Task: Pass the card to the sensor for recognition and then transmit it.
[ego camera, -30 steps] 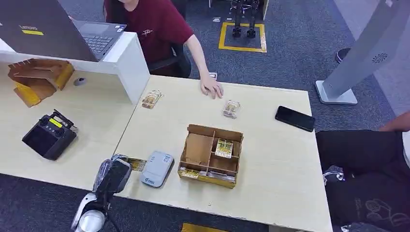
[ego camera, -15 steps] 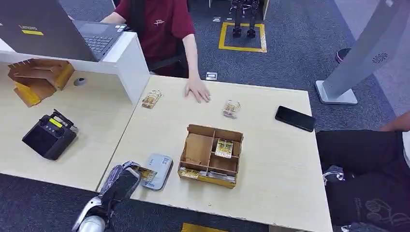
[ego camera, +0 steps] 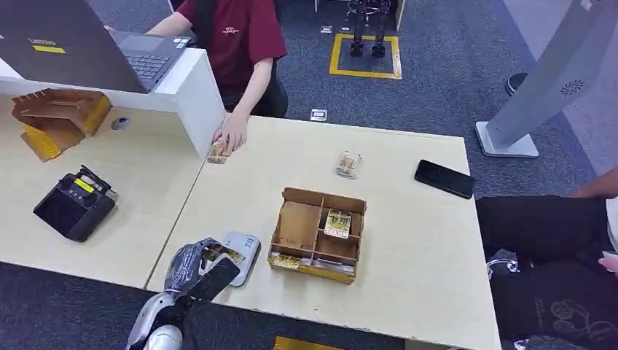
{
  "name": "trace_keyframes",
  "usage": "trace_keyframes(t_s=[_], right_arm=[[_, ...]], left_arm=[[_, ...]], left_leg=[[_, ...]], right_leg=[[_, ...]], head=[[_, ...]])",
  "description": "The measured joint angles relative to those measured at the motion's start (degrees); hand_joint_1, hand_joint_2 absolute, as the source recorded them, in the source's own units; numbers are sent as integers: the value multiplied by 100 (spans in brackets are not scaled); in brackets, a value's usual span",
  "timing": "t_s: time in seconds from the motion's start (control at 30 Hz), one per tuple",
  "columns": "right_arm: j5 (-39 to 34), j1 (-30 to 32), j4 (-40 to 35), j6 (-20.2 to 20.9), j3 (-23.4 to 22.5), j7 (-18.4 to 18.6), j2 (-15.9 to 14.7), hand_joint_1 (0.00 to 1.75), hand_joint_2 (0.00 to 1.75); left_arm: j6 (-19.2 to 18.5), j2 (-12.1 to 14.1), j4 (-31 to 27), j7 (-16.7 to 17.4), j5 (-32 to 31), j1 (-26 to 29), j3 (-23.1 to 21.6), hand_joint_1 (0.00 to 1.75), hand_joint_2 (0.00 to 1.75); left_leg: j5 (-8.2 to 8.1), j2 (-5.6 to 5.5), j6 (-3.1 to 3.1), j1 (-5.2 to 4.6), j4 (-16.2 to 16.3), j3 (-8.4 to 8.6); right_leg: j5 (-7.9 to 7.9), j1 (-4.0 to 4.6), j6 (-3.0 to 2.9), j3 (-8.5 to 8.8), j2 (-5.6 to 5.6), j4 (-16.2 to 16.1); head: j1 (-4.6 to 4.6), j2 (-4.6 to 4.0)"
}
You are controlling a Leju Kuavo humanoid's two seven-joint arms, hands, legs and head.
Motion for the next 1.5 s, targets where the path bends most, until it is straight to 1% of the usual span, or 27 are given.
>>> trace_keyframes(t_s=[0.1,0.37,0.5,0.67,0.8,0.97,1.03,1.1,1.13,1.2,1.27,1.3,1.33,1.37,1.43,1.5], right_arm=[[35,-1,0,9,-2,7,0,0,175],[77,-1,-2,15,-4,-4,0,0,175],[127,-1,-2,18,-9,-9,0,0,175],[177,-3,-2,24,-11,2,0,0,175],[184,-3,-2,24,-11,2,0,0,175],[240,-5,-2,35,-20,-4,0,0,175],[267,-5,-2,39,-26,-13,0,0,175],[284,-5,-2,39,-33,-13,0,0,175],[300,-5,-2,39,-37,-13,0,0,175],[345,-2,-2,31,-48,-15,0,0,175],[398,-2,-2,26,-50,-7,0,0,175],[424,-2,-2,35,-52,-2,0,0,175],[448,-3,-2,44,-57,4,0,0,175],[476,-4,-2,50,-61,7,0,0,175],[537,-5,-2,96,-70,7,0,0,175],[597,-10,-2,114,-70,7,0,0,175]], left_arm=[[31,-59,105,35,-74,-54,-11,175,175],[184,-188,372,232,-523,-183,-11,175,175],[347,-264,524,417,-976,-216,-11,175,175],[625,-393,769,840,-1775,-291,-9,175,175],[684,-463,887,909,-1895,-330,-7,175,175],[802,-560,1060,1045,-2267,-395,116,175,175],[820,-603,1132,921,-2208,-413,192,175,175],[835,-632,1150,681,-2037,-414,265,175,175],[822,-647,1147,451,-1778,-413,284,175,175],[796,-658,1033,-165,-905,-379,385,175,175],[964,-673,771,-742,-97,-376,461,175,175],[1049,-688,626,-903,198,-400,514,175,175],[1139,-704,474,-990,385,-449,573,175,175],[1254,-704,361,-1047,424,-500,603,175,175],[1605,-704,164,-1112,402,-669,684,175,175],[1764,-697,74,-1167,552,-892,763,175,175]], left_leg=[[0,0,0,0,0,0],[0,0,0,0,0,0],[0,0,0,0,0,0],[0,0,0,0,0,0],[0,0,0,0,0,0],[0,0,0,0,0,2],[0,0,0,0,0,2],[0,0,0,0,0,3],[0,0,0,0,0,3],[1,0,0,1,0,3],[2,0,0,1,0,0],[3,-1,3,1,0,0],[4,-1,3,1,0,-1],[4,-2,3,1,0,-1],[6,-2,0,1,0,0],[6,-3,0,1,0,0]], right_leg=[[0,0,0,0,0,0],[0,0,0,1,0,0],[0,0,0,1,0,0],[0,0,0,1,0,0],[0,0,0,1,0,0],[0,0,0,3,0,1],[0,0,0,4,0,2],[0,0,0,4,0,2],[0,0,0,4,0,2],[0,0,0,2,0,2],[0,1,0,0,-1,2],[0,1,0,1,-2,2],[0,1,0,2,-3,2],[1,1,0,1,-3,2],[1,1,0,2,-3,2],[2,1,0,3,-5,3]], head=[[2,0],[0,0],[0,0],[0,0],[0,0],[0,0],[0,0],[0,0],[0,0],[-2,0],[0,0],[0,0],[0,0],[0,0],[0,0],[0,0]])
